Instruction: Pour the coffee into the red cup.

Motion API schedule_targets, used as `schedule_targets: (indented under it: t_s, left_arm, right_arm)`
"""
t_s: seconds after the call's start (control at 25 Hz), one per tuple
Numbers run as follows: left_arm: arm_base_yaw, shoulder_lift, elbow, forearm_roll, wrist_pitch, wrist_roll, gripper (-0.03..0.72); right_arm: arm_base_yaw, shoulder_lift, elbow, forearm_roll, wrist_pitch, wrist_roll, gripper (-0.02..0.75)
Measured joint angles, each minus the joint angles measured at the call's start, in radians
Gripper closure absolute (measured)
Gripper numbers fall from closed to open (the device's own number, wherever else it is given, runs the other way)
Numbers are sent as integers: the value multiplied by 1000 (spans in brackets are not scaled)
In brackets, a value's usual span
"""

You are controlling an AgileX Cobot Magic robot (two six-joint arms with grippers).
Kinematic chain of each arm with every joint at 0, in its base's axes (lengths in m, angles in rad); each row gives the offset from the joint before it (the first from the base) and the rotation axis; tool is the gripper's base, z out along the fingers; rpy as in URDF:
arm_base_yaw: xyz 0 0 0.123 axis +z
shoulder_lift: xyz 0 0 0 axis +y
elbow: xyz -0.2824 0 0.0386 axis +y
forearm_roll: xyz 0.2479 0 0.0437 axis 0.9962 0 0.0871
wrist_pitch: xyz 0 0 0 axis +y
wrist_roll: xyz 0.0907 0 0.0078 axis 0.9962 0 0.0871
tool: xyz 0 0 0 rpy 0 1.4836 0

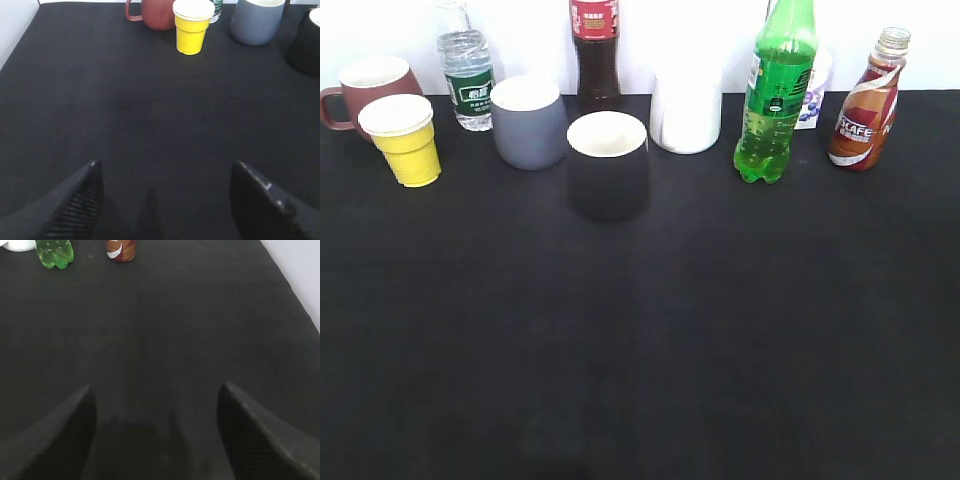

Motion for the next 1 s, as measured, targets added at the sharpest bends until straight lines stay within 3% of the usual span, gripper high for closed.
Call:
schedule_targets:
  t_s: [0.76, 0.84, 1.0]
  left_arm:
    - [0, 0, -6, -3, -10, 0, 99]
    - [0, 0, -22, -3, -84, 0, 111]
    - [0, 10, 16, -3, -407, 0, 113]
  right_arm:
    - [0, 0, 0, 0, 0, 0, 150]
    - [0, 0, 0, 0, 0, 0, 150]
    - [0, 0, 0, 0, 0, 0, 150]
